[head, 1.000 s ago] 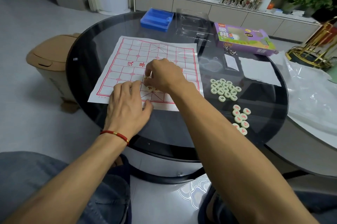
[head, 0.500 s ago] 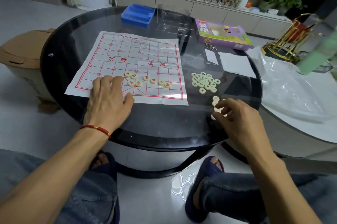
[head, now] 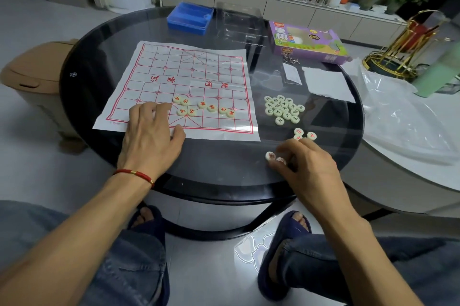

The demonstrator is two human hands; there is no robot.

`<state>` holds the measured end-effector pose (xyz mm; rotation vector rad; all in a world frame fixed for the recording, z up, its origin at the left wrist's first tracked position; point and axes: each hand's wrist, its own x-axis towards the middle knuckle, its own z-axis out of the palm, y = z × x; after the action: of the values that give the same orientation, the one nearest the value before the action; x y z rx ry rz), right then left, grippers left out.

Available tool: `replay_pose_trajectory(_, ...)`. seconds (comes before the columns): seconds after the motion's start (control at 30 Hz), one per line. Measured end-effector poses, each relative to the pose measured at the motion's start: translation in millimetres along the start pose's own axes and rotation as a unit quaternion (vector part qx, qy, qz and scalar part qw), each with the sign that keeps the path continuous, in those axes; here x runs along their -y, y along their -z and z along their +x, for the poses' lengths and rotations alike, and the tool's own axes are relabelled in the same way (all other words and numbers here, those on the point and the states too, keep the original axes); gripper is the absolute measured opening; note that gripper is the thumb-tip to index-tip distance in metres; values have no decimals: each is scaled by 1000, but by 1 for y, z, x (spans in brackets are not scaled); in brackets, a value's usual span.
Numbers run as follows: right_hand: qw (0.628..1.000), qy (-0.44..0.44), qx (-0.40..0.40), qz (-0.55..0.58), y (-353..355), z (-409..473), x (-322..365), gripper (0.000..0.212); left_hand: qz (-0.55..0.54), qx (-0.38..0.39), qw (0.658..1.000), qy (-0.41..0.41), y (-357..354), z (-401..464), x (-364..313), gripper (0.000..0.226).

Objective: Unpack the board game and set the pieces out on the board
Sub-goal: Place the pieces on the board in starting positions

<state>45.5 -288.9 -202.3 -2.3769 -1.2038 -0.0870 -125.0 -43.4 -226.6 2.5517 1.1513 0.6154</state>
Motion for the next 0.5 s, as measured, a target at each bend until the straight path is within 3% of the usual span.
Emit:
replay_pose_trajectory(0.27, 999, 4, 29, 19, -5, 22, 22, 15, -4, -2, 1000, 1, 0, 0, 0, 52)
replay_pose_trajectory(0.5, 991, 100, 37, 86, -47, 119, 125, 22, -16, -58, 998, 36, 2, -1, 2, 51)
